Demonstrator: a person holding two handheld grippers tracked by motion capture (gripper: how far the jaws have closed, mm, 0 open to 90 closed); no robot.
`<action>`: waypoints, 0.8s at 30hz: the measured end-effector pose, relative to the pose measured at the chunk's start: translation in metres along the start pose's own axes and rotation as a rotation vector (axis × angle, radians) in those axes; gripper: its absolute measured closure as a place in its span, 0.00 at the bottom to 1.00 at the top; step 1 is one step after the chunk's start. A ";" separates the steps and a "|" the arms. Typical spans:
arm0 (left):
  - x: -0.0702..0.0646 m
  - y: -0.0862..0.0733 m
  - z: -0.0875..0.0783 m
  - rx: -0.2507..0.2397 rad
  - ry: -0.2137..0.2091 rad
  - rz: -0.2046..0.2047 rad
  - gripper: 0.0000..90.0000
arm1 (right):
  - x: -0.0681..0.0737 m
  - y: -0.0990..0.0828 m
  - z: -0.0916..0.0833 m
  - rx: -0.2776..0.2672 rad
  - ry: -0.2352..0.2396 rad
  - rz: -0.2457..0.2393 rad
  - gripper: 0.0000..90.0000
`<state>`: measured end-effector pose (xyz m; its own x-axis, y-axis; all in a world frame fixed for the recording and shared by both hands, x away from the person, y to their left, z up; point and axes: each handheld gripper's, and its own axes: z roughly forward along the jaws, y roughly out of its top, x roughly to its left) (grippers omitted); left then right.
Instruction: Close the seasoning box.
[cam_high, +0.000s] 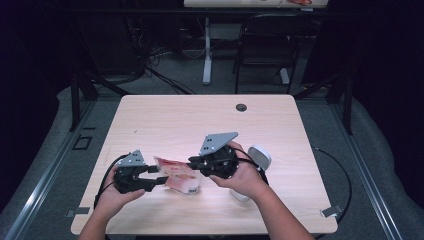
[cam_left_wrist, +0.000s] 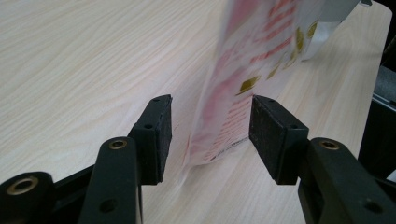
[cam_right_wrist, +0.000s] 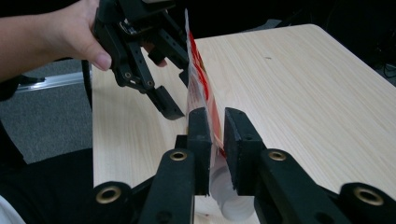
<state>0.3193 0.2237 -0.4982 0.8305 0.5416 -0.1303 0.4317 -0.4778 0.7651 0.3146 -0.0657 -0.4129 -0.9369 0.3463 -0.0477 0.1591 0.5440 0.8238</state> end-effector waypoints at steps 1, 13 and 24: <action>0.000 0.000 0.000 0.000 0.000 0.000 0.54 | 0.000 0.000 0.000 0.000 0.000 0.000 0.89; 0.004 -0.002 -0.013 -0.017 0.020 -0.021 0.54 | -0.004 0.007 -0.026 -0.144 -0.032 0.077 0.69; 0.013 -0.004 -0.036 -0.063 0.045 -0.049 0.53 | -0.022 -0.011 -0.059 -0.167 -0.214 0.142 0.64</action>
<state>0.3152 0.2575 -0.4801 0.7916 0.5944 -0.1417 0.4477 -0.4063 0.7966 0.3152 -0.1240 -0.3875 -0.8190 0.5731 -0.0287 0.2140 0.3515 0.9114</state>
